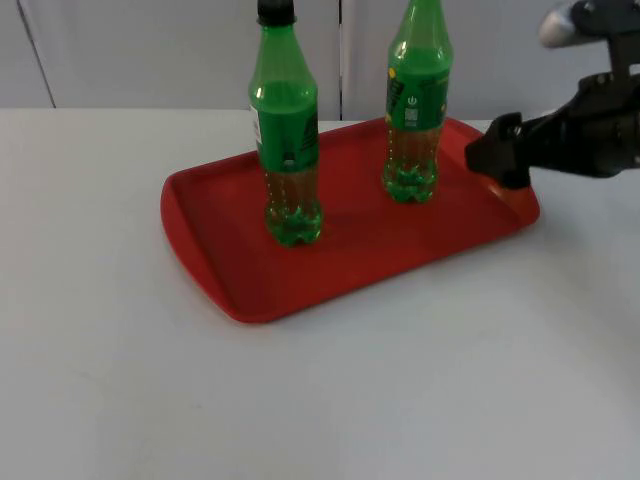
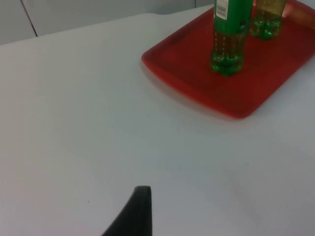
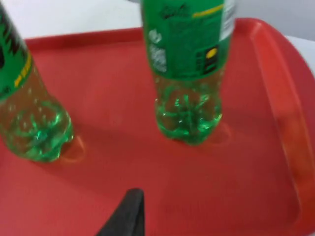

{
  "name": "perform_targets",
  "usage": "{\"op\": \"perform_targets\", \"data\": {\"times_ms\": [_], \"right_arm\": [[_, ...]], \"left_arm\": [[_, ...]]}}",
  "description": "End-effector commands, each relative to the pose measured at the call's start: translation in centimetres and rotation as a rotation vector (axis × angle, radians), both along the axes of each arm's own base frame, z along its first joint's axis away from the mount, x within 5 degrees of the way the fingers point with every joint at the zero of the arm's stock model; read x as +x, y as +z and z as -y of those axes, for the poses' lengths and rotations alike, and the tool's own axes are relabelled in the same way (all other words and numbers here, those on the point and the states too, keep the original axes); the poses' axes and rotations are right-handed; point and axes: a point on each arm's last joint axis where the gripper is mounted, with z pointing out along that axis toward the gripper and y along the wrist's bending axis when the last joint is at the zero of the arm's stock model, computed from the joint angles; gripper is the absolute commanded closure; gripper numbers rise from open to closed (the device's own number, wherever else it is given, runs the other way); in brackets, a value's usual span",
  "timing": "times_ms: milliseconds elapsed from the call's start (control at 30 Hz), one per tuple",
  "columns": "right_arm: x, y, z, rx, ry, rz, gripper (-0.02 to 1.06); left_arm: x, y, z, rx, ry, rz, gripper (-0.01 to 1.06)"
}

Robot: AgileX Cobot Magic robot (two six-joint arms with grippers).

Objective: Place the bottle upright on the tray.

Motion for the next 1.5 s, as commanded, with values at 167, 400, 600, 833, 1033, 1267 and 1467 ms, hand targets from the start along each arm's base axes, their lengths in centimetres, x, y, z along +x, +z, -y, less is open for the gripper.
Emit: {"op": "perform_targets", "data": {"times_ms": [167, 400, 600, 833, 1033, 1267, 1467], "right_arm": [[-2.0, 3.8, 0.2, -0.026, -0.049, -0.025, -0.01], [-4.4, 6.1, -2.0, -0.058, 0.012, -0.024, -0.01], [-6.5, 7.2, -3.6, -0.101, 0.055, -0.051, -0.01], [-9.1, 7.5, -4.5, -0.158, 0.074, -0.131, -0.01], [-11.2, 7.5, -4.0, -0.154, 0.096, -0.139, -0.01], [-13.6, 8.1, -2.3, -0.125, 0.088, -0.125, -0.01], [-16.2, 9.4, -0.3, -0.084, 0.086, -0.07, -0.01]], "left_arm": [[0.0, -0.1, 0.0, 0.0, -0.005, 0.003, 0.0], [0.0, -0.1, 0.0, 0.0, -0.005, 0.003, 0.0], [0.0, -0.1, 0.0, 0.0, -0.005, 0.003, 0.0], [0.0, -0.1, 0.0, 0.0, -0.005, 0.003, 0.0], [0.0, -0.1, 0.0, 0.0, -0.005, 0.003, 0.0], [0.0, -0.1, 0.0, 0.0, -0.005, 0.003, 0.0], [0.0, -0.1, 0.0, 0.0, -0.005, 0.003, 0.0]]}}
